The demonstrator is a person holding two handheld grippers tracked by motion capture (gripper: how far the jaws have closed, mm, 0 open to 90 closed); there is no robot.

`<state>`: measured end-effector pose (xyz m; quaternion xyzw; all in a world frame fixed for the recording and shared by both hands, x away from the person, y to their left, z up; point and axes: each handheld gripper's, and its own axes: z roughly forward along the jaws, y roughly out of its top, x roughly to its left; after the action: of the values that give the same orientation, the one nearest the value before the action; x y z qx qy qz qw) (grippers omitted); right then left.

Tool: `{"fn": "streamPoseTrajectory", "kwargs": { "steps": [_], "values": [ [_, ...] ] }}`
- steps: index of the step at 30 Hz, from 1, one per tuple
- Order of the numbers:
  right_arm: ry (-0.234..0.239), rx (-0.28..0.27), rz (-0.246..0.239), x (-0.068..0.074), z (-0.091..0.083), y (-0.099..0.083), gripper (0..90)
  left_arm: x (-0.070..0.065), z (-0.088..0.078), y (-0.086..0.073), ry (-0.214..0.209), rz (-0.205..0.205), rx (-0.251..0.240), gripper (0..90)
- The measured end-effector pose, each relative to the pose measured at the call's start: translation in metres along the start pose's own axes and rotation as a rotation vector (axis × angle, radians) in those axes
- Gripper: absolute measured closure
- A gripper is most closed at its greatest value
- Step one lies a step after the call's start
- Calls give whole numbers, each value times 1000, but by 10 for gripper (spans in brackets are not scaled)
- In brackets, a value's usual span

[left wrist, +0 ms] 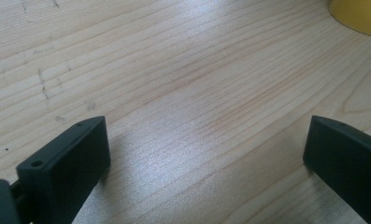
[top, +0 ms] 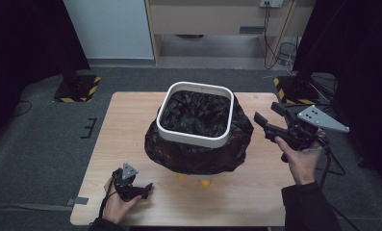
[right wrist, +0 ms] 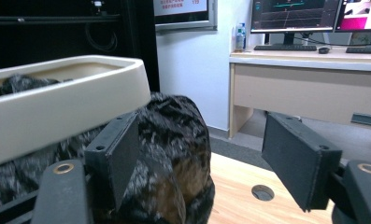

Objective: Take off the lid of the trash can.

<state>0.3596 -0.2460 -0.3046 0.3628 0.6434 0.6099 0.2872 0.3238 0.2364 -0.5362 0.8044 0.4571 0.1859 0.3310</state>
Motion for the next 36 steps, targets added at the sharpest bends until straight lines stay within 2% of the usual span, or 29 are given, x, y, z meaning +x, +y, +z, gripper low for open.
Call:
{"fn": "streamPoseTrajectory", "kwargs": {
  "steps": [4,14,18,36],
  "values": [
    [11,2,7,2,7,8,276,0,0,0,0,0,0,0],
    [32,12,-15,10,23,24,276,-1,0,0,4,-2,2,0],
    [41,1,-3,11,27,31,276,-1,0,0,4,-2,2,0],
    [69,-2,-24,29,50,49,275,-1,0,0,4,-3,2,0]
  ]
}}
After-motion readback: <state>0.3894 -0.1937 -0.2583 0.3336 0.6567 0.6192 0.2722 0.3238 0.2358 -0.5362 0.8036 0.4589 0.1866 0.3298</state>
